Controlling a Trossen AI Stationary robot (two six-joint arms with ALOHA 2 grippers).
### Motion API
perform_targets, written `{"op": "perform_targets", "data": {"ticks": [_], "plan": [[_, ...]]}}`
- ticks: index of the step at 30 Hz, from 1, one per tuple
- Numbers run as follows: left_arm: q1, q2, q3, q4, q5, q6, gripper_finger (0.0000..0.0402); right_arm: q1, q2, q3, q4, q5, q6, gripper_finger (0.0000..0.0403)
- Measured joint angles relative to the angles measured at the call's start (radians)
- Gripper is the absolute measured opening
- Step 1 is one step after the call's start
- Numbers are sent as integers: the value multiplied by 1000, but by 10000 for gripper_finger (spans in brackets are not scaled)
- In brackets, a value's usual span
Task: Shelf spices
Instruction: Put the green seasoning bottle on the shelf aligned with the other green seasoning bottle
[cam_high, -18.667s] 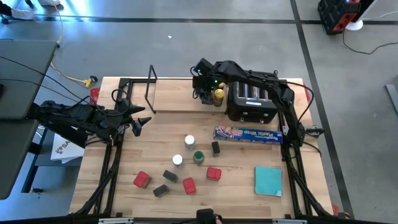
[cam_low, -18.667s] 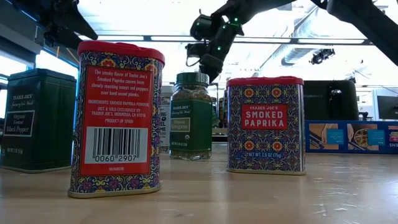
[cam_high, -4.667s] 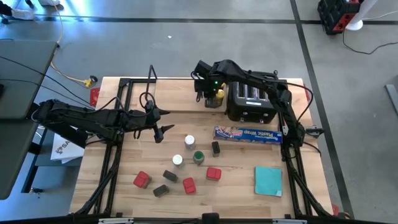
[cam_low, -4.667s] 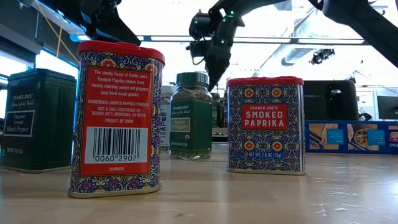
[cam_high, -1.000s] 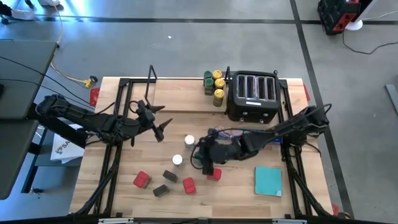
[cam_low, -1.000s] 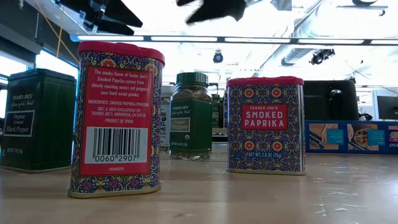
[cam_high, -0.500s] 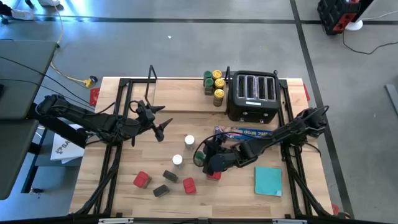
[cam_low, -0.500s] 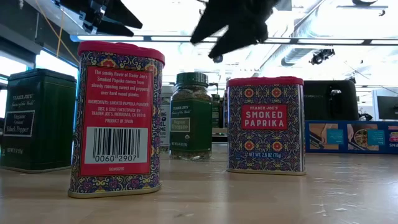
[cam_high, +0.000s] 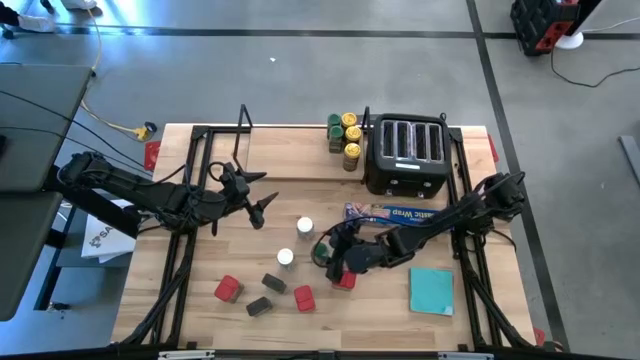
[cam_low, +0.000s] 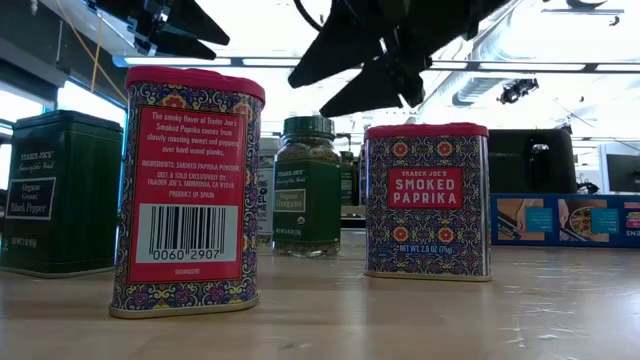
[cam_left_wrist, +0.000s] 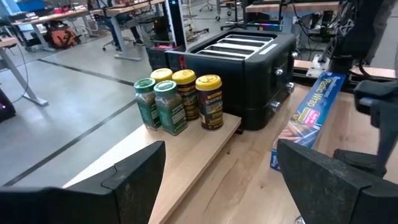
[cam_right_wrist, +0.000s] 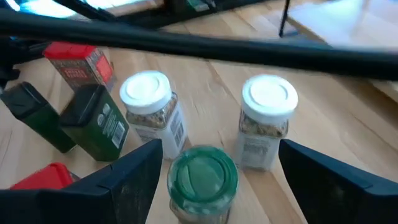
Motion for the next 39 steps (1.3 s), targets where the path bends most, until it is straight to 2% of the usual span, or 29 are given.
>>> {"op": "perform_targets", "data": {"ticks": [4, 9, 16, 31, 35, 39], "plan": [[0, 0, 0, 0, 1, 0, 303, 0, 0, -50, 127, -13, -44, 316], [0, 0, 0, -2, -1, 7, 303, 1, 10, -69, 139, -33, -55, 316], [1, 0, 0, -5, -24, 7, 303, 7, 88, -20, 167, -63, -132, 316], [1, 0, 0, -31, -25, -25, 303, -15, 89, -18, 71, -55, 19, 314], [1, 0, 0, -31, -25, -26, 303, -17, 89, -18, 68, -53, 24, 286], [1, 1, 0, -30, -25, -26, 303, -16, 89, -18, 71, -27, 25, 228]]}}
